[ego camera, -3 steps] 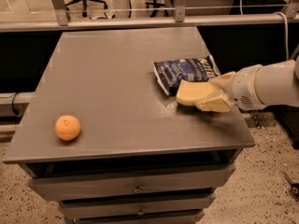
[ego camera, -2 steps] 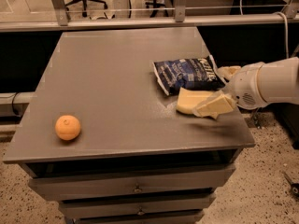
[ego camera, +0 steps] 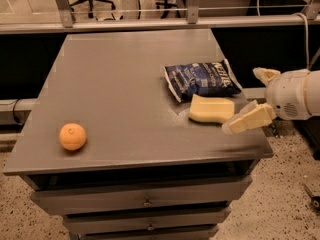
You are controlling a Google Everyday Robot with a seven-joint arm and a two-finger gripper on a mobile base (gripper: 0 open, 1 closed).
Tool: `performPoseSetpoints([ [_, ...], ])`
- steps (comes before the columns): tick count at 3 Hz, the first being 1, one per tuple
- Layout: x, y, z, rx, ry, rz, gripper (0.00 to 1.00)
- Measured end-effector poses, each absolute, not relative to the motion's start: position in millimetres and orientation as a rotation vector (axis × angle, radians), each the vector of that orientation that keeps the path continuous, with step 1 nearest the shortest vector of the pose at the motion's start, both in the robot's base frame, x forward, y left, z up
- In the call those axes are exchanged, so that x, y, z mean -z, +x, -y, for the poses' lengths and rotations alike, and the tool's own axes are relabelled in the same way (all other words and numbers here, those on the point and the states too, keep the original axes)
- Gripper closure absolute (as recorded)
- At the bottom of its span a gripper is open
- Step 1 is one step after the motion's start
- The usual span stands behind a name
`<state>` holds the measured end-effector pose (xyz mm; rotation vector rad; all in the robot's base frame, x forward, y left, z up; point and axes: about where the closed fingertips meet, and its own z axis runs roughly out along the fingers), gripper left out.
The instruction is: Move sponge near blue chip bag
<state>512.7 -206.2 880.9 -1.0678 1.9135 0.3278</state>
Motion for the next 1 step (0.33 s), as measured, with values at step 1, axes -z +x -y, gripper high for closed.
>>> performPoseSetpoints([
  [1,-891.7,494.3,245.0,-0.377,-1.042,-1.832,0.00],
])
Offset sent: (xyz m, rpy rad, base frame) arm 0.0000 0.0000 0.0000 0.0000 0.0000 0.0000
